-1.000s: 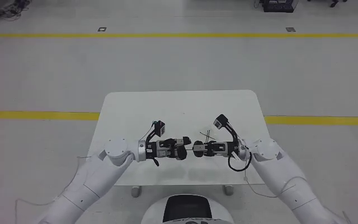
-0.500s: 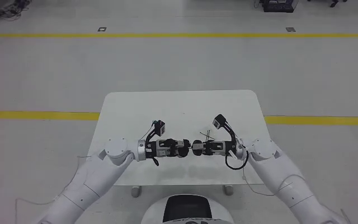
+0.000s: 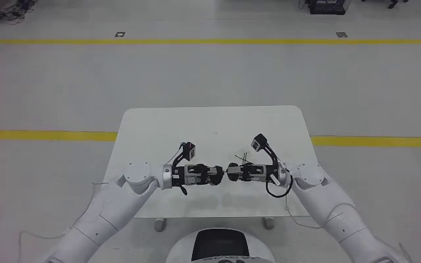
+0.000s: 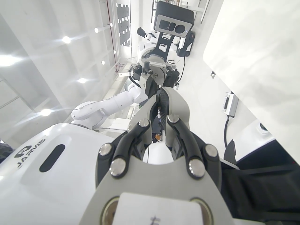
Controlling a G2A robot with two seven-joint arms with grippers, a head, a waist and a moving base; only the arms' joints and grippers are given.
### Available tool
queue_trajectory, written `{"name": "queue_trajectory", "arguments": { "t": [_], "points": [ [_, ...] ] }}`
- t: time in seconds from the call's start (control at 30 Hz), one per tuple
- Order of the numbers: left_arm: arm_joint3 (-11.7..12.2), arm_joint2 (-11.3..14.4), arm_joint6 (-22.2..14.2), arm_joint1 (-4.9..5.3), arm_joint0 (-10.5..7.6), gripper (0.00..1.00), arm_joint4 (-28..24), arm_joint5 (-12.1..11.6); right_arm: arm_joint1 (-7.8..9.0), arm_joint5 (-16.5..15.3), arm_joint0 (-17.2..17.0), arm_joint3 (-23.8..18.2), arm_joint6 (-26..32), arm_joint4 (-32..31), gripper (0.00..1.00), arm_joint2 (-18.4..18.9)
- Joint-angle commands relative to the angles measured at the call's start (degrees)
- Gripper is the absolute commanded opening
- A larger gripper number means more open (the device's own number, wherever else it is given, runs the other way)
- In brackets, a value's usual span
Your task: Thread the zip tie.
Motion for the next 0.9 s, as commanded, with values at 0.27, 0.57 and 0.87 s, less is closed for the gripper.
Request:
{"name": "queue_trajectory", "arguments": {
  "t": [0.27, 0.57, 0.87],
  "points": [
    [0.07, 0.35, 0.55, -0.04, -0.15, 0.06, 0.27, -0.06, -0.35, -0.06, 0.70, 1.08, 0.09, 0.25, 0.00, -0.92],
    [-0.15, 0.36, 1.40, 0.01, 0.00, 0.11, 0.52, -0.07, -0.55, -0.06, 1.08, 1.48, 0.35, 0.29, 0.00, -1.41],
    [-0.48, 0.22, 2.25, 0.10, 0.23, 0.09, 0.81, -0.06, -0.66, -0.01, 1.25, 1.64, 0.49, 0.23, 0.00, -1.66]
  ]
}}
